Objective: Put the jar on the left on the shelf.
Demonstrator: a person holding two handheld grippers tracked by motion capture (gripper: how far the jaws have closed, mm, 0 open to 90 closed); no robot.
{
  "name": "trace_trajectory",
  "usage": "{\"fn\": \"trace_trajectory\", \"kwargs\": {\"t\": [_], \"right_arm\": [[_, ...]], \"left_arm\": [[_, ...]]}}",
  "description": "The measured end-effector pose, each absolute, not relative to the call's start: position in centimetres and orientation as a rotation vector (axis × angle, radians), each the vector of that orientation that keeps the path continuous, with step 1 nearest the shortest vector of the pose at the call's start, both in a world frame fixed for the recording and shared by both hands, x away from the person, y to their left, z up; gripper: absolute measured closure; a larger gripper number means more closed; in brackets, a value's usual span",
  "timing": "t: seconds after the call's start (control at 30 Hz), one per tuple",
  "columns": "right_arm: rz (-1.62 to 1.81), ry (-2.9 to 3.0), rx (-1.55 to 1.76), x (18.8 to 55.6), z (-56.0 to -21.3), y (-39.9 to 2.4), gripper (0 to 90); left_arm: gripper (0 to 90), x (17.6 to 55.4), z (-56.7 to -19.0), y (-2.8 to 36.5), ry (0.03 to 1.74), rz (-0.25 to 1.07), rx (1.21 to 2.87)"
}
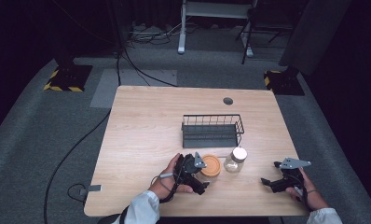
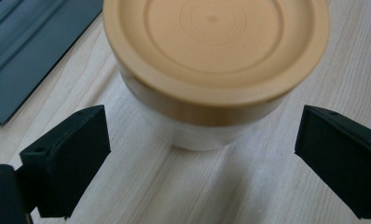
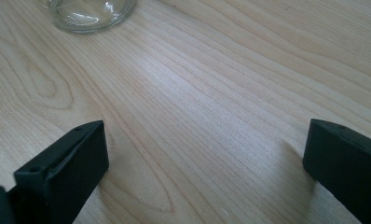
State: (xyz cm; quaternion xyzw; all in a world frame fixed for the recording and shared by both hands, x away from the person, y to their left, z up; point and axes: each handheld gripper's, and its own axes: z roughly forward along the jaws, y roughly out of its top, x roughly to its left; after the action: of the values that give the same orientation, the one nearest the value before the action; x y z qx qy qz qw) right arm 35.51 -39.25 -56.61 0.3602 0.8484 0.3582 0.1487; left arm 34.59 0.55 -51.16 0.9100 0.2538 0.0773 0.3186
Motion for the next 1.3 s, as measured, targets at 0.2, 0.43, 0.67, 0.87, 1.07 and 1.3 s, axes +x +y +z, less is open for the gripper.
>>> {"fn": "trace_trajectory", "kwargs": {"t": [0.2, 0.43, 0.67, 0.87, 1.07, 1.3], "right_arm": [[1.030, 2.439, 1.036, 35.5, -56.6, -39.3, 0.1], [1.030, 2.439, 1.036, 35.5, -56.6, -39.3, 0.0], [1.030, 2.439, 1.036, 35.5, -56.6, -39.3, 0.0], [1.030, 2.439, 1.036, 35.5, -56.6, -39.3, 0.0], [1.030, 2.439, 1.036, 35.5, -56.6, -39.3, 0.1], [1.030, 2.439, 1.036, 35.5, -56.6, -39.3, 0.0]], "left_arm": [[2.7, 35.1, -51.1, 0.0, 0.664, 0.198, 2.376], [2.7, 35.5, -51.2, -0.8, 0.667, 0.208, 2.367], [2.8, 35.9, -51.5, -1.6, 0.676, 0.201, 2.339], [3.8, 36.2, -51.8, -1.9, 0.685, 0.201, 2.298], [8.1, 36.0, -52.2, -1.9, 0.698, 0.232, 2.239], [8.9, 35.6, -52.1, -2.0, 0.696, 0.280, 2.243]]}}
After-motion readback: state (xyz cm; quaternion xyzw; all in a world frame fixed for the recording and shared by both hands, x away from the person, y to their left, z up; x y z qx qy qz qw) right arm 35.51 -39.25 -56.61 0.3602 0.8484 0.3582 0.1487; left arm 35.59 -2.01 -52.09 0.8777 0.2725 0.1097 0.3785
